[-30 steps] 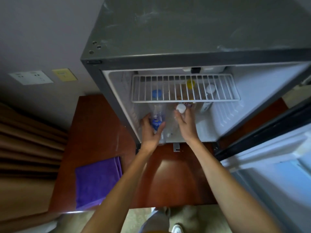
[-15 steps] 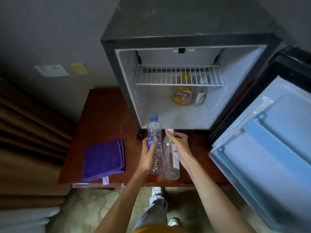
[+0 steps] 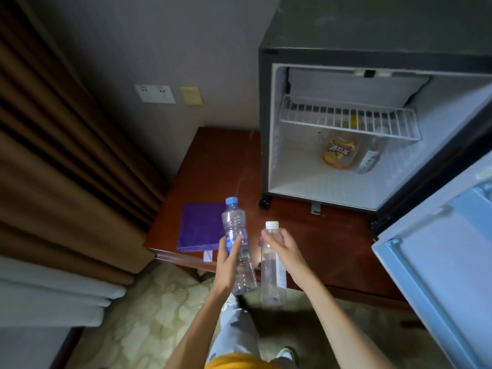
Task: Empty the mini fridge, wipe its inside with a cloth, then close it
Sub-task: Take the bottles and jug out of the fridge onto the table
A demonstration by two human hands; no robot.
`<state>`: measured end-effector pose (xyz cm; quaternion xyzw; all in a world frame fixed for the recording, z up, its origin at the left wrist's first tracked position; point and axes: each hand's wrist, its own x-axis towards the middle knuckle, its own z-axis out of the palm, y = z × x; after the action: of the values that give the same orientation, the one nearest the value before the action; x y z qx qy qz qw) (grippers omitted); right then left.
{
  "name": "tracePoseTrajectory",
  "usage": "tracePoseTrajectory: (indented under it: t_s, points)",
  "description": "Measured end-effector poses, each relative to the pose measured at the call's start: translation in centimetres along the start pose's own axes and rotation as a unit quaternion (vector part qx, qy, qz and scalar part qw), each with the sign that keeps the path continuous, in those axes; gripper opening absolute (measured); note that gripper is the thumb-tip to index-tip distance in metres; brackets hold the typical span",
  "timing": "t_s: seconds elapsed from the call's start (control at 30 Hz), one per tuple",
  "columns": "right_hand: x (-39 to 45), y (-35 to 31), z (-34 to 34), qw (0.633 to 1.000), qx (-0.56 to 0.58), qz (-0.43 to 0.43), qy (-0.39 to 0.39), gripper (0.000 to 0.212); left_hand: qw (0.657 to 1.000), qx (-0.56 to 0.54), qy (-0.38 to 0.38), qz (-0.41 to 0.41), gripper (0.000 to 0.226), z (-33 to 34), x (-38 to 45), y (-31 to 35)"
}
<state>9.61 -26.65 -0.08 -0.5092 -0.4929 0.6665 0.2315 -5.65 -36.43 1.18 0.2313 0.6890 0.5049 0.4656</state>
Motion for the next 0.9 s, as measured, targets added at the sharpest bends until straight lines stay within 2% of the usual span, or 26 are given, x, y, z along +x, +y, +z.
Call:
tracePoseTrajectory:
  t_s: [0.13, 0.2, 0.23, 0.37, 0.5, 0.6, 0.73, 0.9]
  points:
    - [4.0, -2.0, 3.3, 0.999, 0.020, -0.026, 0.012, 0.039, 0.999, -0.025, 0.029, -0.001, 0.019, -4.4, 4.5, 2.3]
    - [7.0, -3.1, 5.0, 0.998, 0.017, -0.048, 0.033, 0.030, 0.998, -0.015, 0.051, 0.013, 0.050, -6.9, 8.0, 3.2]
    - [8.5, -4.0, 5.9, 0.997, 0.006, -0.058, 0.048, 0.030, 0.998, -0.014, 0.058, 0.019, 0.061, -8.3, 10.0, 3.6]
    - [15.2, -8.3, 9.3, 0.988, -0.003, -0.118, 0.100, 0.032, 0.998, 0.020, 0.053, 0.027, 0.076, -13.9, 18.6, 6.2]
    - [21.1, -12.6, 11.6, 0.984, -0.025, -0.145, 0.105, 0.033, 0.994, 0.084, 0.027, 0.070, 0.072, -18.1, 27.4, 9.4]
    - [24.7, -14.5, 12.6, 0.973, -0.035, -0.169, 0.153, 0.036, 0.984, 0.139, 0.019, 0.108, 0.095, -19.2, 32.6, 11.6]
    - [27.6, -15.0, 13.7, 0.960, -0.071, -0.178, 0.205, 0.028, 0.976, 0.162, -0.017, 0.143, 0.076, -18.3, 36.3, 14.0]
    - [30.3, -15.4, 13.6, 0.946, -0.103, -0.203, 0.230, 0.028, 0.974, 0.161, -0.058, 0.146, 0.084, -15.9, 40.0, 13.8]
